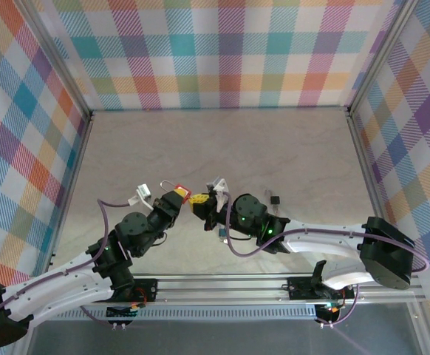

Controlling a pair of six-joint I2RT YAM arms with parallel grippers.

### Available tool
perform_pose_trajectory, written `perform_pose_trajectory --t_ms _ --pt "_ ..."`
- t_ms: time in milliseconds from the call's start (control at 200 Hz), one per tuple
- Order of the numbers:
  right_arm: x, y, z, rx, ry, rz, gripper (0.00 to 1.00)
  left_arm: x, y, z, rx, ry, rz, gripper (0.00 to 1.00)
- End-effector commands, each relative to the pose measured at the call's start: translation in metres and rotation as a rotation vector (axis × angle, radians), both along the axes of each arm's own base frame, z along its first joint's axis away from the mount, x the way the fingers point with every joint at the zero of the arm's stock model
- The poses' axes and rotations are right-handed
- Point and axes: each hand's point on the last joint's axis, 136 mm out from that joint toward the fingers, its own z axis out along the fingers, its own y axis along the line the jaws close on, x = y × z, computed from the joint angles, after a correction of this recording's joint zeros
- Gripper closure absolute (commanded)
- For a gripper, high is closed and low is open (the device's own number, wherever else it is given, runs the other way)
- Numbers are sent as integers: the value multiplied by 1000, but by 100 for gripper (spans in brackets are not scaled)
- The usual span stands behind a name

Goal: Lock with the key

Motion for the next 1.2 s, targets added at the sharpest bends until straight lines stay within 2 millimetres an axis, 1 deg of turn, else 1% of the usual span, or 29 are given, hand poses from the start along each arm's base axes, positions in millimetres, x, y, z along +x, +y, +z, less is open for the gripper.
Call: perform_pose_trajectory --t_ms 0,245,430,480,610,685,750,895,1060,1195 --pt "2 -8 56 249 67 -30 100 -6 -7 17 -12 -111 -30 100" --pt "12 -23 65 365 169 -71 100 -10 -12 27 -40 -187 -50 100" --pt "29 -39 63 498 319 -88 100 -12 -13 30 -77 -228 -64 100" --pt "30 -40 65 518 339 -78 100 -13 -13 32 -84 -239 -67 100" --pt "36 -44 64 558 403 -85 100 -14 -15 35 -78 -253 -74 100" --pt "42 -49 64 606 451 -87 100 -14 -15 32 -71 -250 -71 100" --pt "47 -53 60 634 505 -106 100 -14 -14 29 -75 -252 -67 100" --pt "53 -61 58 687 576 -128 100 -13 -12 27 -62 -263 -56 100" --pt "58 -74 59 714 629 -176 100 -12 -12 23 -49 -263 -51 100" --pt "60 -81 53 747 701 -203 100 -11 -8 20 -45 -260 -32 100"
